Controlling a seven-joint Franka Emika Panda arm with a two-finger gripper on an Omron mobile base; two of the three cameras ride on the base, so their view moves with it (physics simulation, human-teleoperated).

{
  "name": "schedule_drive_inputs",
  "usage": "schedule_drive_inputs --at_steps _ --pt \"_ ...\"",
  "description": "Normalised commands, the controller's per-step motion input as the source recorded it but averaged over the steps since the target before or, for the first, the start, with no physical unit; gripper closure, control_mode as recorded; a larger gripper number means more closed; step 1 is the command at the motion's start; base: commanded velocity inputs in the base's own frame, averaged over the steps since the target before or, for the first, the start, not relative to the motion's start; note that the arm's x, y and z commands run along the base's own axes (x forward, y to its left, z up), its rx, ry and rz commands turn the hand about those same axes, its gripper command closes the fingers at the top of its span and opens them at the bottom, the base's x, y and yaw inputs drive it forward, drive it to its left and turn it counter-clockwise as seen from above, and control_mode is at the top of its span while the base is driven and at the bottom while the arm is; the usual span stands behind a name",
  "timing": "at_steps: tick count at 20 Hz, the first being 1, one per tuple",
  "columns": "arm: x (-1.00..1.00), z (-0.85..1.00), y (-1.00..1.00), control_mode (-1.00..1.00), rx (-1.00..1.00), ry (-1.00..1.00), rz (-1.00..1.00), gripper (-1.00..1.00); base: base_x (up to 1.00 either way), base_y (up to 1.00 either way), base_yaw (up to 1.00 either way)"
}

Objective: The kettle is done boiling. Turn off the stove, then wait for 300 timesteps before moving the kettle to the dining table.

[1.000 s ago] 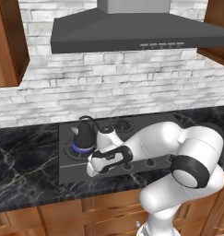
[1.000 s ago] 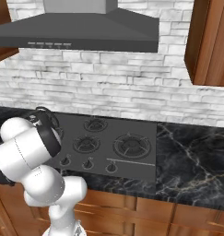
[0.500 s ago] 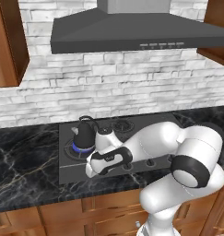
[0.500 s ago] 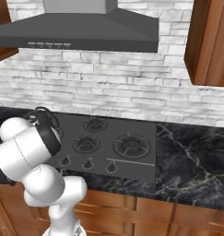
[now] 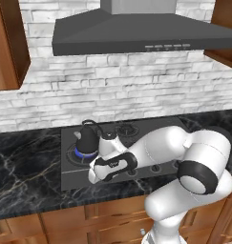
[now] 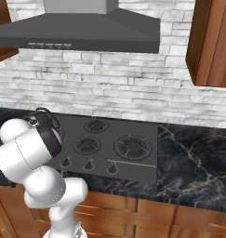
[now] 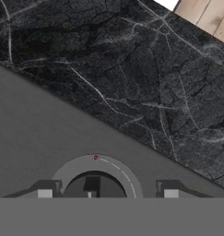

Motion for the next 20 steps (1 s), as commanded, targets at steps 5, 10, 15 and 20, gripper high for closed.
schedule_drive_inputs --at_steps 5,10,15,20 --pt "0.17 -0.03 -0.09 -1.0 0.01 0.0 0.02 1.0 0.0 0.0 0.0" --pt "0.13 -0.04 -0.03 -1.0 0.0 0.0 0.01 1.0 0.0 0.0 0.0" --pt "0.0 0.0 0.0 -1.0 0.0 0.0 -0.02 1.0 0.0 0.0 0.0" --pt "0.0 -0.04 0.0 -1.0 0.0 0.01 -0.14 1.0 0.0 0.0 0.0"
